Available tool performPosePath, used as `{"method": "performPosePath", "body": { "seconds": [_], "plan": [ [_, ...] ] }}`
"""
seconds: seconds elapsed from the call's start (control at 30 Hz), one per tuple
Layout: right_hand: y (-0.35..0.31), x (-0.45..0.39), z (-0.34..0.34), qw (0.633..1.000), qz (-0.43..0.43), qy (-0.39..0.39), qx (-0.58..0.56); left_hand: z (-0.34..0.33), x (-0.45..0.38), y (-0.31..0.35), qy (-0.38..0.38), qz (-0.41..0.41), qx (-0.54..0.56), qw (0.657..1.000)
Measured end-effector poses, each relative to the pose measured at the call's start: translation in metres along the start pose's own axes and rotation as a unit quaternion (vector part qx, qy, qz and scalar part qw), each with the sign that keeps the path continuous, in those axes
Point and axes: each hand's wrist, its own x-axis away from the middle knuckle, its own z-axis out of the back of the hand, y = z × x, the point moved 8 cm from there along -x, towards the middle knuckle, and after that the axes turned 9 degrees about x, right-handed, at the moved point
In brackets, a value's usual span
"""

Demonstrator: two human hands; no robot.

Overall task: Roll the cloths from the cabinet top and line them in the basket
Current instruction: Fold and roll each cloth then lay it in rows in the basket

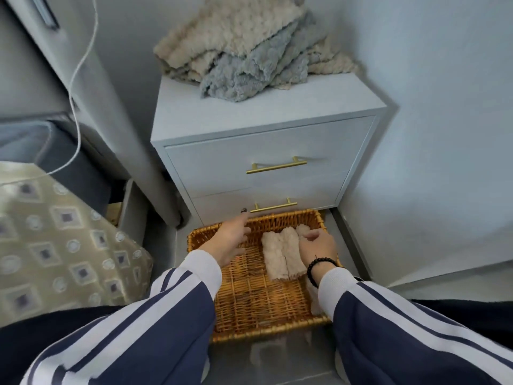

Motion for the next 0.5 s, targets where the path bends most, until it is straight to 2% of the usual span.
{"method": "performPosePath", "body": {
  "seconds": [0.17,0.37,0.5],
  "plan": [
    [-0.001,0.013,0.0,1.0,0.016,-0.022,-0.002,0.001,0.015,-0.003,-0.006,0.004,-0.009,1.0],
    [0.017,0.006,-0.025,0.997,-0.011,-0.06,0.042,-0.018,-0.005,-0.026,-0.017,0.041,-0.028,0.999],
    [0.025,-0.009,-0.06,0.984,0.005,-0.14,0.11,-0.033,-0.039,-0.047,-0.015,0.072,-0.04,0.996]
  ]
}}
